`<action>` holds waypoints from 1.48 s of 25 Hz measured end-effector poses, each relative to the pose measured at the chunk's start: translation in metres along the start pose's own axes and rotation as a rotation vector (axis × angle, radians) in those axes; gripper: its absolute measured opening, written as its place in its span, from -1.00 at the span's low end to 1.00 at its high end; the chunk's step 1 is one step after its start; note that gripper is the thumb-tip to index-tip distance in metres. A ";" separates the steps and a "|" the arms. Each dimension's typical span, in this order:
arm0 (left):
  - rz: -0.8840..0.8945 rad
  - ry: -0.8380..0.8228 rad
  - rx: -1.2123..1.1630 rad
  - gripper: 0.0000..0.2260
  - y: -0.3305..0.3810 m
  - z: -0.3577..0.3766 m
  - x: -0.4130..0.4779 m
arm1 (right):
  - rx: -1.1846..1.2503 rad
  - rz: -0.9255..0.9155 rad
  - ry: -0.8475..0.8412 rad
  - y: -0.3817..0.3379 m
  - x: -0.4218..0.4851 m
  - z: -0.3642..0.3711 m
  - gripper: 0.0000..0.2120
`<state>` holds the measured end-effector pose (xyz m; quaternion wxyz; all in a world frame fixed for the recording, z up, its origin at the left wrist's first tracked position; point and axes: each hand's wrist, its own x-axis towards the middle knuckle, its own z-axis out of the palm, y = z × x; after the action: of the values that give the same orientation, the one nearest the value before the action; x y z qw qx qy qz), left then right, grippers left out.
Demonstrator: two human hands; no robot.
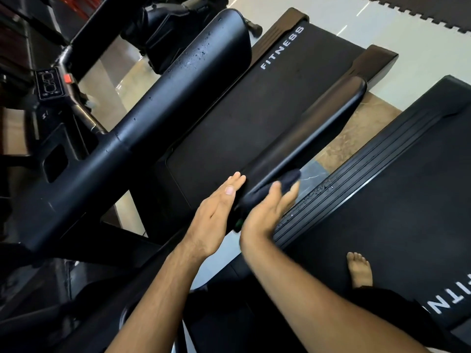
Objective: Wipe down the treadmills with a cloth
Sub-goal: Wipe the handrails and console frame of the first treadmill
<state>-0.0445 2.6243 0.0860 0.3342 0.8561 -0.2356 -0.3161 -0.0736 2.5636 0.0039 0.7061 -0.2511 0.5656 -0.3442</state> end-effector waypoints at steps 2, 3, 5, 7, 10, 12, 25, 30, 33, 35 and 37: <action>-0.029 0.001 0.012 -0.52 -0.004 -0.004 -0.008 | 0.067 0.141 0.034 0.009 0.013 0.001 -0.39; -0.034 0.006 0.009 -0.51 -0.007 -0.006 -0.011 | 0.044 0.155 0.002 0.009 0.003 -0.003 -0.43; -0.027 0.019 0.003 -0.50 -0.013 -0.010 -0.014 | -0.018 0.068 -0.074 0.004 -0.032 -0.007 -0.44; -0.042 0.023 0.015 -0.51 -0.016 -0.012 -0.018 | 0.008 0.028 0.012 0.007 -0.026 0.000 -0.39; -0.071 0.023 0.037 -0.49 -0.023 -0.018 -0.031 | 0.098 0.213 0.093 0.025 0.008 0.007 -0.46; -0.072 0.040 0.035 -0.47 -0.032 -0.022 -0.038 | 0.020 0.193 0.023 0.023 -0.024 -0.001 -0.50; -0.160 0.196 -0.090 -0.43 -0.064 -0.032 -0.082 | 0.002 0.478 0.053 0.058 -0.082 0.000 -0.49; -0.178 0.195 -0.038 -0.49 -0.074 -0.044 -0.094 | 0.014 0.551 0.082 0.067 -0.115 0.002 -0.55; -0.191 0.216 -0.034 -0.50 -0.077 -0.046 -0.099 | -0.020 0.590 0.003 0.070 -0.128 0.000 -0.53; -0.203 0.228 -0.030 -0.51 -0.082 -0.048 -0.101 | -0.040 0.564 0.008 0.074 -0.136 0.000 -0.54; -0.233 0.235 -0.019 -0.46 -0.087 -0.050 -0.109 | -0.001 0.642 0.083 0.085 -0.126 0.002 -0.56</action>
<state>-0.0681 2.7706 0.0942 0.3286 0.9054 -0.0912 -0.2528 -0.0704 2.7147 0.0203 0.7548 -0.0463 0.6444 -0.1136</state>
